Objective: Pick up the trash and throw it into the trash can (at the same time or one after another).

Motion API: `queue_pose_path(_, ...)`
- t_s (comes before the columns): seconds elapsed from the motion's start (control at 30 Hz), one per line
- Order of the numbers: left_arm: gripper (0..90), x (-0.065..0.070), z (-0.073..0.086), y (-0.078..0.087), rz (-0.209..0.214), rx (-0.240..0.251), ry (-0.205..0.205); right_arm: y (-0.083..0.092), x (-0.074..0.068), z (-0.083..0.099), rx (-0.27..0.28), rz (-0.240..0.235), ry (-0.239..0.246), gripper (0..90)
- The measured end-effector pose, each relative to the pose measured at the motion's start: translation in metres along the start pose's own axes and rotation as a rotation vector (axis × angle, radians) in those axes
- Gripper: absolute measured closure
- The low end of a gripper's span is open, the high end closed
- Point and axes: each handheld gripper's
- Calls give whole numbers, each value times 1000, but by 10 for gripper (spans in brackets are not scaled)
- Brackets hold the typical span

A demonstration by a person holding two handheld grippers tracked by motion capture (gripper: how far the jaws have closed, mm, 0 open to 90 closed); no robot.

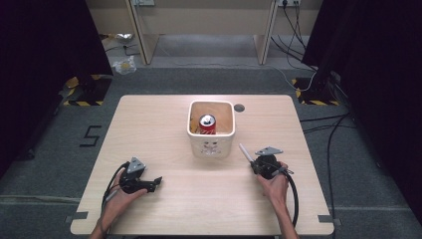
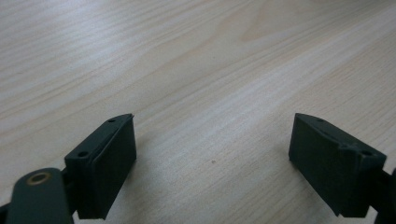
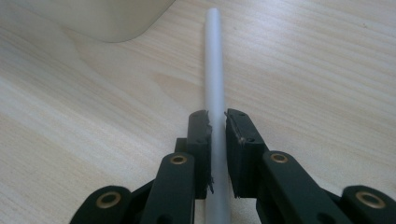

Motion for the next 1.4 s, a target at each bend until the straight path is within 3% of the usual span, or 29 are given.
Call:
queue_pose_path(0.3, 141, 0, 0, 0, 0, 0, 0, 15, 9, -2, 58, -7, -42, 806)
queue_pose_path(0.73, 141, 0, 0, 0, 0, 0, 0, 43, 14, -20, 164, -10, -44, 806)
queue_pose_path(1.07, 141, 0, 0, 0, 0, 0, 0, 79, 15, -47, 258, -21, -35, 806)
queue_pose_path(1.4, 141, 0, 0, 0, 0, 0, 0, 99, 12, -72, 310, -26, -13, 806)
Point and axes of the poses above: each handheld gripper's, and its own axes: y roughly backward along the jaws, z roughly out of its underside, x roughly to its right, and after that the axes turned 10 degrees about -x, right-handed
